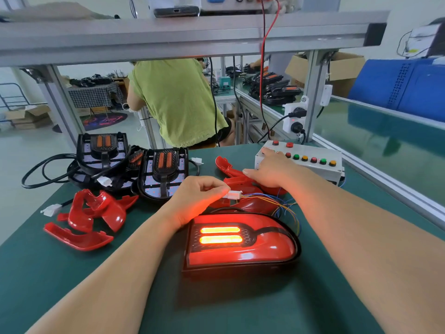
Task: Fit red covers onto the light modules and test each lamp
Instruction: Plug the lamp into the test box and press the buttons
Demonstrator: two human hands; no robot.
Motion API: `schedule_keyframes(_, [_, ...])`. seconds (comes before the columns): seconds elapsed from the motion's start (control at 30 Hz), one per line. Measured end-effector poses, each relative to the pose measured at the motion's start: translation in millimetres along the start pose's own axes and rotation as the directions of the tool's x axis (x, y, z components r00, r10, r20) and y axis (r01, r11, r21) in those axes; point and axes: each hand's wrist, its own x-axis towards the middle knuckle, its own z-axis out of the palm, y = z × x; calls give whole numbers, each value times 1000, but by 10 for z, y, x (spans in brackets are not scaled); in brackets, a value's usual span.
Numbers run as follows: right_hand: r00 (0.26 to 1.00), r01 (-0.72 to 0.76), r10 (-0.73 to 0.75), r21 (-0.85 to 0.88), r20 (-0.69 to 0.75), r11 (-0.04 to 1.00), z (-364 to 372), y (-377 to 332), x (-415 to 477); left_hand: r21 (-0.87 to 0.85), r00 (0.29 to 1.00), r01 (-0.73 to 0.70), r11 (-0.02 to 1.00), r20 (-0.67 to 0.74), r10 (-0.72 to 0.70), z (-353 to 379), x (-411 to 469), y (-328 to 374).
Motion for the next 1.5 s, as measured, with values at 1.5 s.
schedule_keyframes(1.5, [912,-259,284,120,-295,958,258,350,-197,-68,1000,-1,998,-1,1,14,25,-51])
